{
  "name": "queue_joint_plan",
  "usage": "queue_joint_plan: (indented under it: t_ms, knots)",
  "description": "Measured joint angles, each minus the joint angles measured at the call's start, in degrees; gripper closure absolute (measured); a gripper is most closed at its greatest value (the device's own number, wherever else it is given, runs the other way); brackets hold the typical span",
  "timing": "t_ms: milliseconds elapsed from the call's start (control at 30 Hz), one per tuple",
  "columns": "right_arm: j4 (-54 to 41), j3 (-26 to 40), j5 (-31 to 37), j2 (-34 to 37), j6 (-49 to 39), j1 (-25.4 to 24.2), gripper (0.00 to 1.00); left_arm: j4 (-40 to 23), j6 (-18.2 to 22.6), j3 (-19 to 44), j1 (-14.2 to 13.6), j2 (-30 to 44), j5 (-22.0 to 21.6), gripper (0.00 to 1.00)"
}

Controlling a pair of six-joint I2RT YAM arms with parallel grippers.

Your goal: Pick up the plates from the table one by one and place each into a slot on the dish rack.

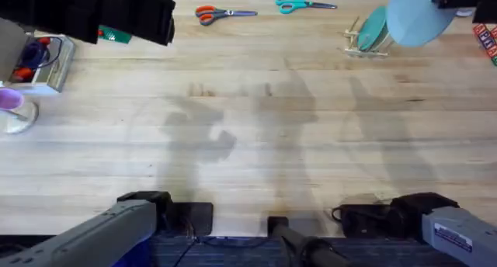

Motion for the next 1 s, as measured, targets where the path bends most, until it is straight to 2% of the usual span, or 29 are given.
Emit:
queue_joint_plan:
  t_ms: [333,433,700,1000]
  knots:
    - [0.66,0.0,0.42,0.0,3.69,0.0,0.972,0.01,0.02,-0.01,0.0,0.0,0.0,0.007]
    - [0.94,0.0,7.09,0.0,10.03,-0.1,0.972,-0.01,0.0,-0.01,0.0,0.0,0.0,0.007]
    - [1.05,0.0,18.56,1.08,16.37,-1.46,0.973,0.01,0.02,-0.01,0.0,0.0,0.0,0.007]
    - [3.62,0.0,22.44,6.91,18.0,-4.49,0.974,0.01,0.02,-0.01,0.0,0.0,0.0,0.008]
